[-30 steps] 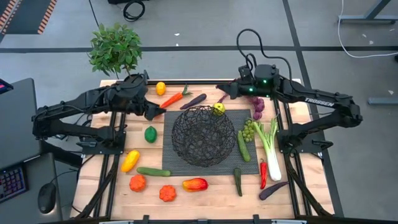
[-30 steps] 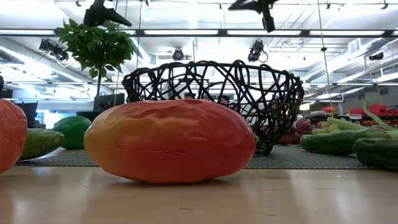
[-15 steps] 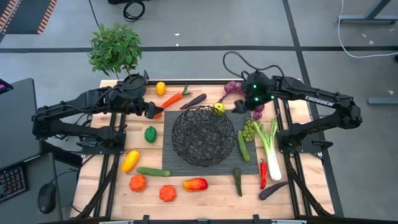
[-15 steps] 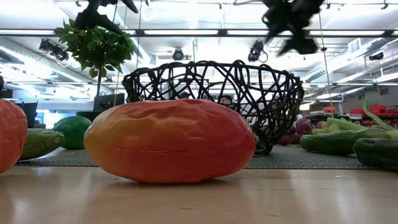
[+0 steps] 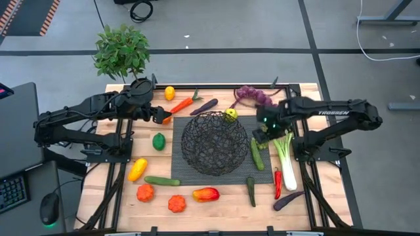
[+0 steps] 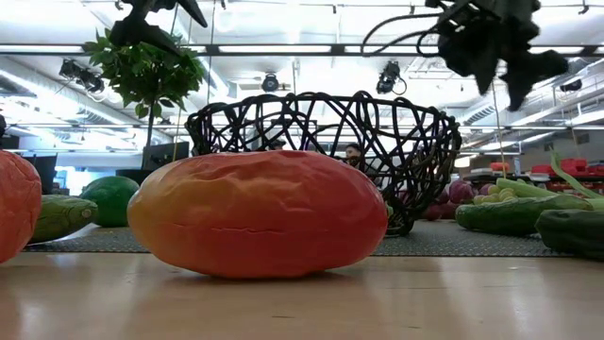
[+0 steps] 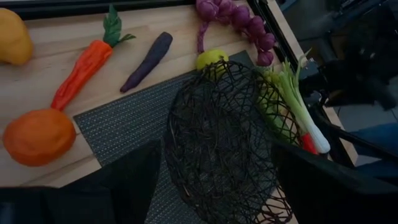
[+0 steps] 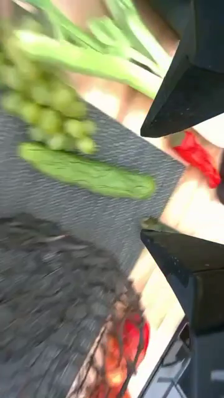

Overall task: Build produce basket
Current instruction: Put the right cucumber into the black basket

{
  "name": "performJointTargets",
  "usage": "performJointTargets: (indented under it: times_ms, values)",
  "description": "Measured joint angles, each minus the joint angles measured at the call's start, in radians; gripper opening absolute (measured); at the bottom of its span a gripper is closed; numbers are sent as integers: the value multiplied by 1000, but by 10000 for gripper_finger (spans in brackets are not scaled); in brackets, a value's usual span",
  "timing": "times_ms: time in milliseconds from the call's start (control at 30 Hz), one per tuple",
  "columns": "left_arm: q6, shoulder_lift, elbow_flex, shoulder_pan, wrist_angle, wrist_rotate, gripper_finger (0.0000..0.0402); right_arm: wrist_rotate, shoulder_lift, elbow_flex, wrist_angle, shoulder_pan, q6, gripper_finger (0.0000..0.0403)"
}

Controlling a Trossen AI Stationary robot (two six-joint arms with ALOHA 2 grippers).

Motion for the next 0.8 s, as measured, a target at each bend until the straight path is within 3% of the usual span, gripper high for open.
performJointTargets:
  times_ms: [200, 367, 800]
  values:
    - [0, 0, 0, 0, 5, 0, 309, -33, 7, -79, 116, 151, 182, 258]
    - [0, 0, 0, 0, 17, 0, 309, 35, 7, -169, 189, 243, 344, 261]
    - [7, 0, 0, 0, 16, 0, 309, 169, 7, -405, 520, 324, 487, 264]
